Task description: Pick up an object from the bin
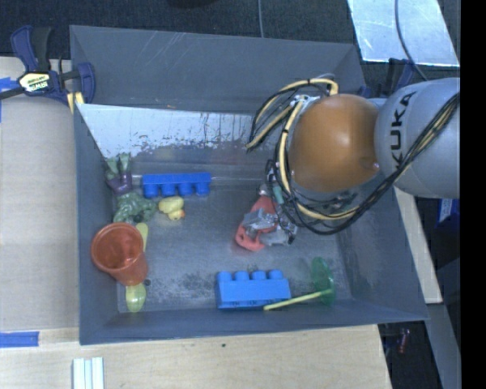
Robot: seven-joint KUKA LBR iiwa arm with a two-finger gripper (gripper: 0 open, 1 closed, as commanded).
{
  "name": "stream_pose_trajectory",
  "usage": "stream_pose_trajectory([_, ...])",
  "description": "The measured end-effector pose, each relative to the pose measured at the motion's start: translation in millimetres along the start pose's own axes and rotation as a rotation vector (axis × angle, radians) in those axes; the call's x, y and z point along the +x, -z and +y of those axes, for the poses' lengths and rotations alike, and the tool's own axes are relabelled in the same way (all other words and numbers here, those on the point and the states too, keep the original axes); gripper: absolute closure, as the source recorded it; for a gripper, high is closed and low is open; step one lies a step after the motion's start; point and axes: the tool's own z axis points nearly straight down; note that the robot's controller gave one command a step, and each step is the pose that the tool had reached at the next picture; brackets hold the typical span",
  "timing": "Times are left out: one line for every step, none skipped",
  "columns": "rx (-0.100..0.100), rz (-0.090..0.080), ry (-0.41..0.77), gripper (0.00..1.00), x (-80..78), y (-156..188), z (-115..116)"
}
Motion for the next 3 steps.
stream_pose_trajectory([0.001,-0.001,0.042,1.0,-20.9,-5,-36])
stream_pose_trajectory([-0.002,0.0,0.065,1.0,-18.9,68,-32])
stream_pose_trajectory([0.0,-0.004,-0.01,1.0,-33.3,134,-50])
